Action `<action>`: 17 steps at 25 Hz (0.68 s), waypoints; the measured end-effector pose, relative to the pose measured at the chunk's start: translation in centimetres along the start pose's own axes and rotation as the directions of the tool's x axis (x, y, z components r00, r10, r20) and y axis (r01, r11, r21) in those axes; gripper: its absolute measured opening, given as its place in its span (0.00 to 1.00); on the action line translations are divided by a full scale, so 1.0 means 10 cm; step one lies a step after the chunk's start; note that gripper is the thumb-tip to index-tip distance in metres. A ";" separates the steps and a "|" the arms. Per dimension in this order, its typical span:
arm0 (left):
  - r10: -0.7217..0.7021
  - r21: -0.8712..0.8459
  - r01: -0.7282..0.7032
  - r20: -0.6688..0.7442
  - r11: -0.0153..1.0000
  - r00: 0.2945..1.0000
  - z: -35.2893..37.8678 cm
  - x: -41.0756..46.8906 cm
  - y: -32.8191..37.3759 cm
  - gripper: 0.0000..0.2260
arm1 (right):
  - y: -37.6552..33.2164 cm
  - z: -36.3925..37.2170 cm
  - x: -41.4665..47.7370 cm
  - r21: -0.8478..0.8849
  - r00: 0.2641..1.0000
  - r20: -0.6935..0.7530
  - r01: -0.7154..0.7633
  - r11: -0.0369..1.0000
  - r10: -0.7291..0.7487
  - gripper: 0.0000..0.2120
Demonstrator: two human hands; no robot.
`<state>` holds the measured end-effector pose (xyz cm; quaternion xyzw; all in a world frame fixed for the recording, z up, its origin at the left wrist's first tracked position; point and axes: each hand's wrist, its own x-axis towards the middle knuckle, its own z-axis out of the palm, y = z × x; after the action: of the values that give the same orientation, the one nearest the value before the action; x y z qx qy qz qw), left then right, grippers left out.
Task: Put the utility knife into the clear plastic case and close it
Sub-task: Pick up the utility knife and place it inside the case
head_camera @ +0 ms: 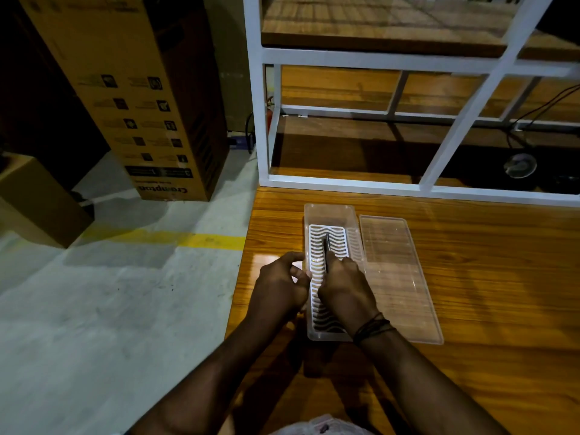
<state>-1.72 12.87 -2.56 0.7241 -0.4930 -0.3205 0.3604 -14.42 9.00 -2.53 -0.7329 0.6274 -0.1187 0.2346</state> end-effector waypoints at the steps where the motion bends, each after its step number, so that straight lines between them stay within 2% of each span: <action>1: 0.009 0.004 -0.009 -0.002 1.000 1.000 0.00 0.00 -0.01 0.15 | -0.01 0.00 -0.01 -0.019 1.000 0.011 -0.009 1.000 0.010 0.27; 3: 0.018 -0.008 -0.018 0.000 1.000 1.000 0.00 -0.01 -0.01 0.15 | -0.03 0.00 -0.02 -0.070 0.999 0.031 -0.030 0.997 0.033 0.28; 7: 0.018 -0.023 -0.018 -0.003 1.000 1.000 0.01 0.00 -0.02 0.15 | -0.07 0.00 -0.03 -0.168 0.996 0.053 -0.058 0.984 0.068 0.22; 10: -0.008 -0.032 0.008 0.013 0.999 1.000 0.01 0.00 -0.01 0.14 | -0.09 -0.04 -0.04 -0.137 0.995 0.069 -0.069 0.988 0.079 0.21; 12: -0.038 -0.059 0.040 0.027 0.997 0.999 0.01 0.01 -0.01 0.14 | -0.08 -0.09 -0.08 -0.125 1.000 -0.001 0.015 0.992 -0.016 0.22; 14: -0.062 -0.074 0.065 0.036 0.995 0.997 0.00 0.02 -0.02 0.14 | -0.03 -0.19 -0.11 -0.122 0.975 -0.155 0.139 0.983 -0.157 0.22; 17: -0.076 -0.078 0.080 0.053 0.994 0.996 -0.01 0.04 -0.03 0.14 | 0.10 -0.47 -0.13 -0.033 0.956 -0.275 0.095 0.995 -0.101 0.18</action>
<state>-1.40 12.58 -2.81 0.7196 -0.4601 -0.3718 0.3636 -17.73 9.23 1.19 -0.7417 0.6180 -0.2250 0.1316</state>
